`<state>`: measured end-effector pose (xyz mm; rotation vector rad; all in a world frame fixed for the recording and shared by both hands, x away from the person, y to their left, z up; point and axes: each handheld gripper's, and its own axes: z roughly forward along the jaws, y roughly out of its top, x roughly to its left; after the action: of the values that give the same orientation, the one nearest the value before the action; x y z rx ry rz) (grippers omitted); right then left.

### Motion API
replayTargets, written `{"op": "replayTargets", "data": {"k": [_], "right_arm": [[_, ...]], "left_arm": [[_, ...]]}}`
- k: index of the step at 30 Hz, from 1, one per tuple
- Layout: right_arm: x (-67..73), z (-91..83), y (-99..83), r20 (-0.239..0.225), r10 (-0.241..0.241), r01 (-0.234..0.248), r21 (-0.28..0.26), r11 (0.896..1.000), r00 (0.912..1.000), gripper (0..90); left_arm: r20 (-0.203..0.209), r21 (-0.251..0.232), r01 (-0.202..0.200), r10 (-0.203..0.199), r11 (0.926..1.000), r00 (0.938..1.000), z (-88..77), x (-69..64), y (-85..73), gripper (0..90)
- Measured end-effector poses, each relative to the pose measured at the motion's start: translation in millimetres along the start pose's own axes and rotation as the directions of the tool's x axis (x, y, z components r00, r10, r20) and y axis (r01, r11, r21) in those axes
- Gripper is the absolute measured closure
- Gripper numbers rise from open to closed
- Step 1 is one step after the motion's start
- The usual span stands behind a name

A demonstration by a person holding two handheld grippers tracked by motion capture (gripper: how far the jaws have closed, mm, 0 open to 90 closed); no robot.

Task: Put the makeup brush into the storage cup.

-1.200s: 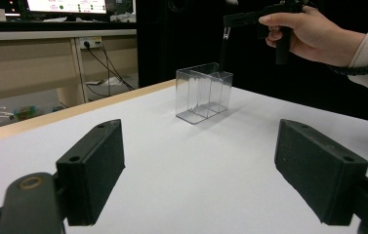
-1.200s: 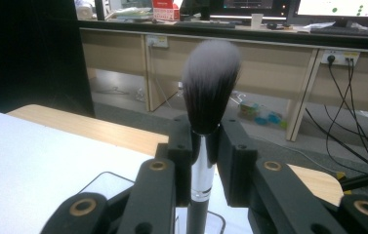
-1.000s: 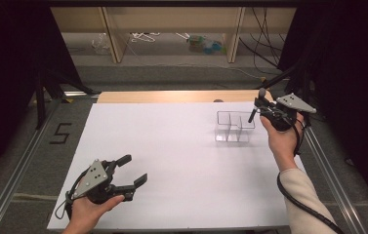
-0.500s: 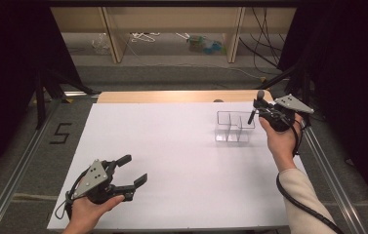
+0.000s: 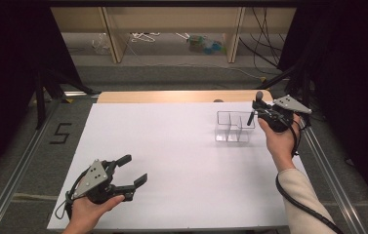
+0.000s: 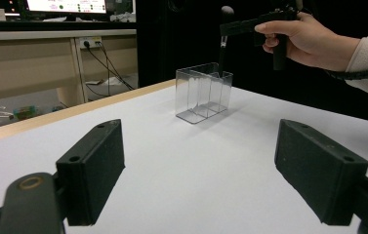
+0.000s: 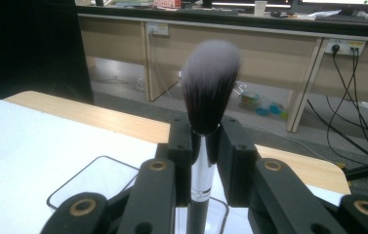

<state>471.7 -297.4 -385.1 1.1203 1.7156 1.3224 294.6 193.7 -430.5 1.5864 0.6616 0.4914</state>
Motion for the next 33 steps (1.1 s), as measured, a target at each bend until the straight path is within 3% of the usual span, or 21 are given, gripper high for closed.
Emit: {"op": "replayTargets", "data": {"k": [2,5,13,14,16,17,21,26,27,31,33], "right_arm": [[0.1,-0.3,0.5,0.002,-0.005,0.005,0.020,1.000,1.0000,77.7],[1.1,2.0,-0.2,-0.003,-0.003,0.003,0.002,1.000,1.0000,77.7],[1.5,2.5,-2.1,-0.004,0.009,-0.008,0.021,1.000,1.0000,77.7],[0.5,2.7,-2.1,0.000,-0.002,0.002,0.023,1.000,1.0000,77.7],[0.3,3.6,-2.9,-0.001,-0.002,0.002,0.012,1.000,1.0000,77.7],[0.2,3.7,-3.2,0.003,-0.002,0.002,0.012,1.000,1.0000,77.7],[0.0,3.5,-3.6,-0.001,-0.001,0.001,0.031,1.000,1.0000,77.7],[-0.5,4.7,-5.1,-0.001,-0.006,0.006,0.025,1.000,1.0000,77.6],[-0.6,4.8,-5.4,0.000,-0.005,0.005,0.026,1.000,1.0000,77.6],[-0.5,4.4,-5.8,0.000,0.000,0.000,0.045,0.999,1.0000,77.7],[-0.7,4.7,-6.2,0.001,-0.002,0.002,0.043,0.999,1.0000,77.7]], "left_arm": [[-0.001,0.001,-0.001,0.001,1.0000,1.0000,-0.3,0.0,0.1,18.3],[-0.003,-0.001,0.007,-0.007,1.0000,1.0000,-0.2,-0.1,-0.1,18.3],[-0.003,-0.001,0.006,-0.006,1.0000,1.0000,0.0,-0.1,-0.1,18.3],[-0.006,-0.002,0.026,-0.026,0.9997,0.9996,0.1,-1.2,-0.5,18.3],[-0.001,-0.001,0.008,-0.008,1.0000,1.0000,0.1,-0.1,-0.1,18.3],[-0.005,-0.002,0.025,-0.026,0.9997,0.9997,0.2,-1.1,-0.5,18.2],[0.002,-0.002,0.007,-0.007,1.0000,1.0000,0.2,-0.1,-0.1,18.2],[-0.001,-0.002,0.011,-0.011,0.9999,0.9999,0.3,-0.1,-0.3,18.3],[-0.006,-0.003,0.028,-0.028,0.9996,0.9996,0.3,-1.1,-0.6,18.3],[0.000,-0.002,0.009,-0.009,1.0000,1.0000,0.2,0.0,-0.3,18.2],[-0.002,-0.002,0.019,-0.019,0.9998,0.9998,0.2,-0.7,-0.3,18.2]]}}
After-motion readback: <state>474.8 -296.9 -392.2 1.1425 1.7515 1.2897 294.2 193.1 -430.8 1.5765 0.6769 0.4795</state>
